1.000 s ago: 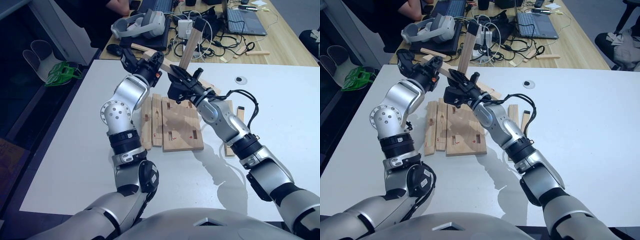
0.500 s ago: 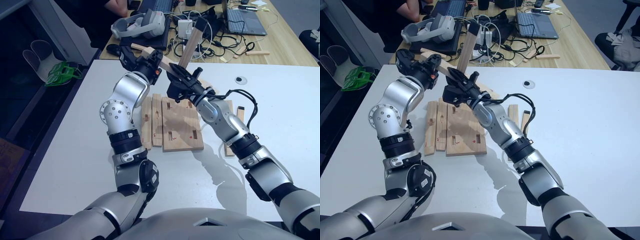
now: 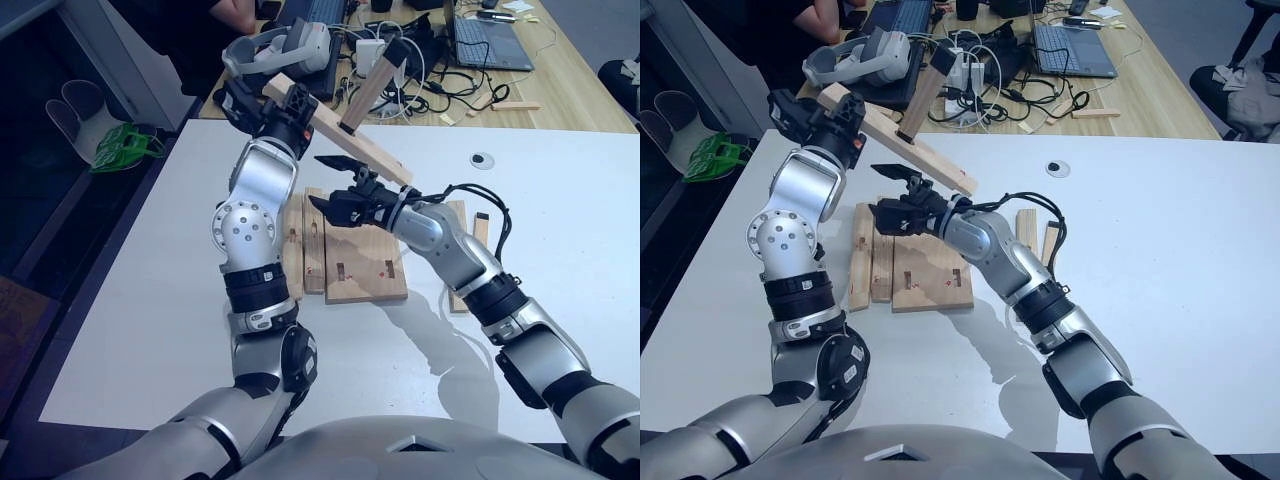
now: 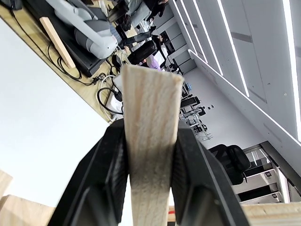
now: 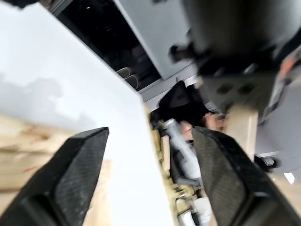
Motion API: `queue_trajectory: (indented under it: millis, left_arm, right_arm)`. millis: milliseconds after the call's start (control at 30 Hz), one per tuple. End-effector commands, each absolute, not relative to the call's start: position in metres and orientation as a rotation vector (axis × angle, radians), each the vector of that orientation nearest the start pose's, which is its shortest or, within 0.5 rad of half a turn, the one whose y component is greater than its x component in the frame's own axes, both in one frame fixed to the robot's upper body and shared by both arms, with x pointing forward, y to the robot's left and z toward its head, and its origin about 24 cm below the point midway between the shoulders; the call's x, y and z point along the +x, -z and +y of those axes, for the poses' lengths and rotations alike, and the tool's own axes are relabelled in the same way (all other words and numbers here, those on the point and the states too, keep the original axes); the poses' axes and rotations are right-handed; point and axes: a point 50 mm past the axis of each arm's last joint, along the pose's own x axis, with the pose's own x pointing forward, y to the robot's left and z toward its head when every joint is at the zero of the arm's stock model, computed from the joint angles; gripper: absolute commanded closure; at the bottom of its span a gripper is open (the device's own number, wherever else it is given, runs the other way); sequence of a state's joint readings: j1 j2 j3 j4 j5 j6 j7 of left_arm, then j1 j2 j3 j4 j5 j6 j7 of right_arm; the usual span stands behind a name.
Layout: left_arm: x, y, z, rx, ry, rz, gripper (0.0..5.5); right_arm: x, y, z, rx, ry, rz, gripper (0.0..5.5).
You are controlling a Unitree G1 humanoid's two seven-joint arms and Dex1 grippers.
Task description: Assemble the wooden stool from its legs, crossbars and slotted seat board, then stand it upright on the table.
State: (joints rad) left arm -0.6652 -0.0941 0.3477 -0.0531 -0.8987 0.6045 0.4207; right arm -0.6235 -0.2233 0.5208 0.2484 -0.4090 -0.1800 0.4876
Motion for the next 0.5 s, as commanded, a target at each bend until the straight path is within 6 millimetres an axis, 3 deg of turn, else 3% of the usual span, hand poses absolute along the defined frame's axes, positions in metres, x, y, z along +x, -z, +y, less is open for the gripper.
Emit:
queue_trajectory:
  millis: [33,233,500]
  left_arm:
    - [0.335,-0.191,0.126,-0.848,0.128,0.02,4.48]
    - [0.328,-0.194,0.115,-0.815,0.236,0.026,4.48]
    - [0.315,-0.184,0.092,-0.748,0.379,0.133,4.49]
  right_arm:
    - [0.313,-0.118,-0.047,-0.968,-1.023,-0.237,2.94]
    - [0.341,-0.12,-0.073,-0.898,-0.887,-0.126,4.09]
    - [0.374,-0.122,-0.084,-0.786,-0.7,-0.057,5.5]
